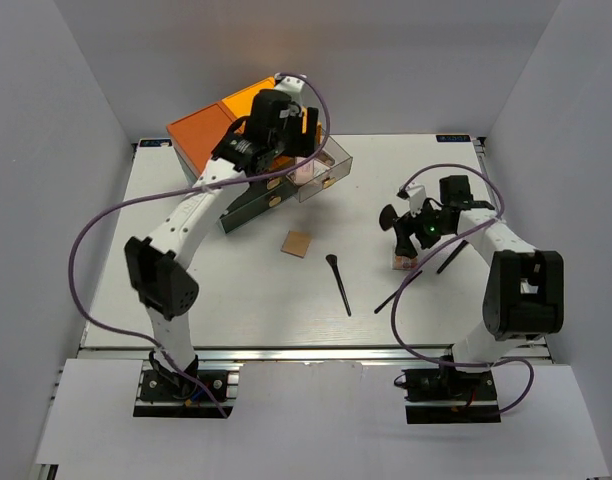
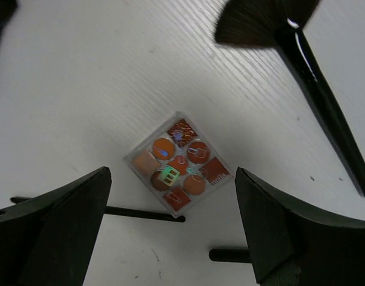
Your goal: Organize the makeup
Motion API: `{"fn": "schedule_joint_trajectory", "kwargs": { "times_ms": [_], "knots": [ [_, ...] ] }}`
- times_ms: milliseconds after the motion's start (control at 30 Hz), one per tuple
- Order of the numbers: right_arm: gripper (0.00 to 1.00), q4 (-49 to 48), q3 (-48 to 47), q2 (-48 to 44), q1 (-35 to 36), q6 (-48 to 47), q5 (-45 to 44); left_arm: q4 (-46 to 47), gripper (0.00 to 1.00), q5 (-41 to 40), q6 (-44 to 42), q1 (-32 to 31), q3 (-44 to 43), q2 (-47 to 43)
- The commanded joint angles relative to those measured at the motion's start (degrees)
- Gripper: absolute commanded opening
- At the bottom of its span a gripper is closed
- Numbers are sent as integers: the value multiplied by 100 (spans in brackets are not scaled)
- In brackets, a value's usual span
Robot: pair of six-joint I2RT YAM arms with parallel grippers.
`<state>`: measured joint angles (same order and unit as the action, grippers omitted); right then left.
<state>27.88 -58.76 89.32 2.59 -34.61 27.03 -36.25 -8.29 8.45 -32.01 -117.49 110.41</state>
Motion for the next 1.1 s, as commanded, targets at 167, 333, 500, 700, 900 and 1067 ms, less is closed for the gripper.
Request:
{"fn": "schedule_joint_trajectory", "kwargs": {
  "times_ms": [167, 333, 500, 700, 900, 1067],
  "knots": [
    [89, 76, -478, 508, 356, 2088, -2235, 943, 74, -295, 1395, 45, 2552, -2917],
    [89, 253, -206, 402, 610, 3354, -2571, 1330, 76, -805, 2432, 98, 4827, -4886],
    [89, 175, -127, 516, 848, 4084, -2980, 1305, 77, -955, 3154, 107, 5894, -5714],
    [89, 25, -83, 762, 1130, 4313, -3704, 1252, 93, -893, 3663, 116, 6598, -6031],
    [89, -28, 40, 1017, 1138, 4515, -3669, 1603, 98, -762, 4121, 107, 7319, -6356],
    [82, -159, 233, 1052, 1139, 4533, -3591, 1683, 98, -674, 4192, 107, 7504, -6400]
  ]
}}
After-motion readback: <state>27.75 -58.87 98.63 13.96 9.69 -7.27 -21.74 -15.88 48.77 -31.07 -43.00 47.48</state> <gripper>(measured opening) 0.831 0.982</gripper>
